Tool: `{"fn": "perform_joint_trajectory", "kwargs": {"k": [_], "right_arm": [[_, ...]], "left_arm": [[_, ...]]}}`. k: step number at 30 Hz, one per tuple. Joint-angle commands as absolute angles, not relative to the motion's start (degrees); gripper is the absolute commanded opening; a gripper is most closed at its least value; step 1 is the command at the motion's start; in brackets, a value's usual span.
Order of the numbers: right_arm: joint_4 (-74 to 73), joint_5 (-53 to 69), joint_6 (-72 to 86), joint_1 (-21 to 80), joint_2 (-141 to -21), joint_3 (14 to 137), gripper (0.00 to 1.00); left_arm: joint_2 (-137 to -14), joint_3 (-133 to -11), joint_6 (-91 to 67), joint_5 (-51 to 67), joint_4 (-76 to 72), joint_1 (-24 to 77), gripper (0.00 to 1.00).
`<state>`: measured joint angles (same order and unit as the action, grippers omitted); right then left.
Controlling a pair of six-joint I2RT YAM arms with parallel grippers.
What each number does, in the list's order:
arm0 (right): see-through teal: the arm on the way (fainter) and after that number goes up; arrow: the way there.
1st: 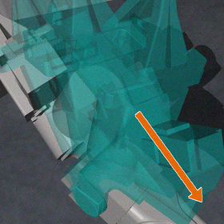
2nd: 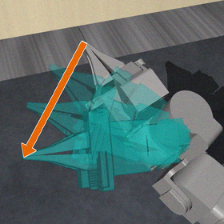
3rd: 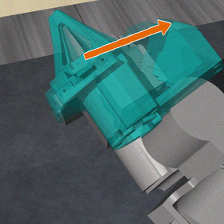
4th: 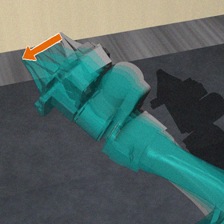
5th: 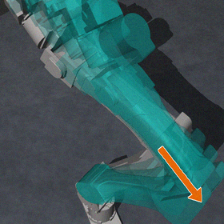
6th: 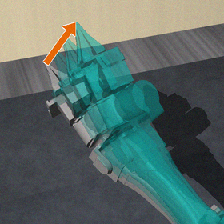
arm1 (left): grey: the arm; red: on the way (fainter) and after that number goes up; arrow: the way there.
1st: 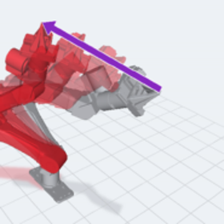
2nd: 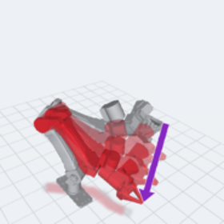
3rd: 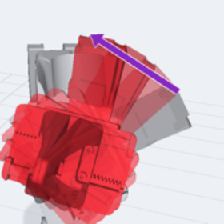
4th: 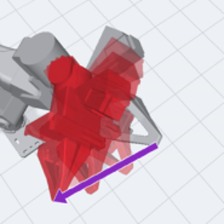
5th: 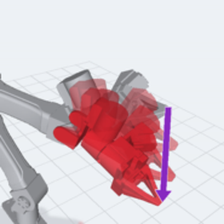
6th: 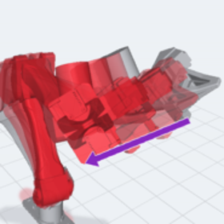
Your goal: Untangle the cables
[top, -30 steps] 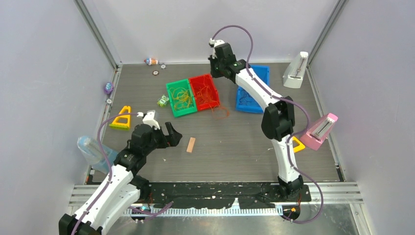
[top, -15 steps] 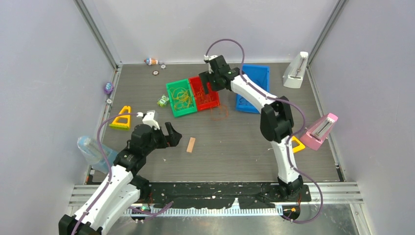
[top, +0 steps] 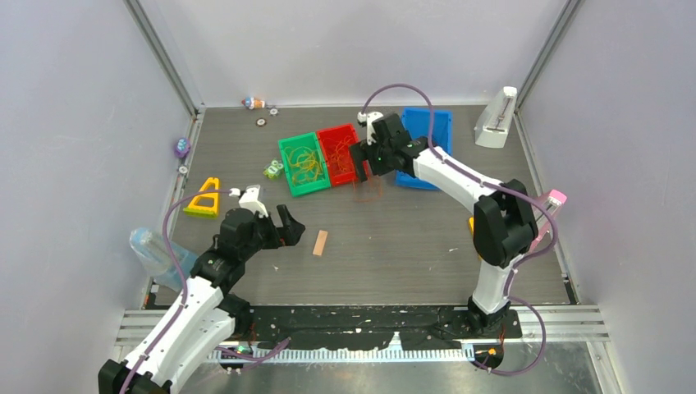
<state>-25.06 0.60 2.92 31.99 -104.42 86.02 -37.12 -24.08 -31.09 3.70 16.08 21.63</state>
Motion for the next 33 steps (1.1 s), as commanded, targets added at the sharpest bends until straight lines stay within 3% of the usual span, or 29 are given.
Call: {"fn": "perform_joint_trajectory", "kwargs": {"k": [1,14,18,20,21,22,33], "right_arm": [[-23.01,0.36,1.09,31.99,-106.91,84.32,0.97],[-26.71,-6.02,-1.68,32.21,-119.25,93.21,0.74],[-28.12,-6.28,-1.69,32.21,-120.64,94.12,0.45],[-28.83,-5.91,-1.53,32.44,-119.54,93.47,0.26],[-29.27,-5.15,-1.43,32.52,-119.01,93.04,0.12],[-30.39,-4.73,-0.95,32.7,-117.6,92.84,0.09],[-45.26,4.92,3.07,34.68,-112.13,100.43,0.05]], "left_arm": [[-36.78,-25.84,-30.85,4.47,13.76,21.69,0.97],[-36.85,-25.92,-30.18,4.67,13.66,21.7,0.96],[-36.48,-25.63,-29.99,4.24,13.8,21.71,0.96],[-36.38,-25.53,-29.93,4.25,13.8,21.71,0.96],[-36.36,-25.49,-29.9,4.24,13.75,21.71,0.96],[-36.38,-25.45,-29.9,4.22,13.86,21.71,0.96],[-37.6,-26.27,-29.8,4.7,13.48,21.71,0.95]]}}
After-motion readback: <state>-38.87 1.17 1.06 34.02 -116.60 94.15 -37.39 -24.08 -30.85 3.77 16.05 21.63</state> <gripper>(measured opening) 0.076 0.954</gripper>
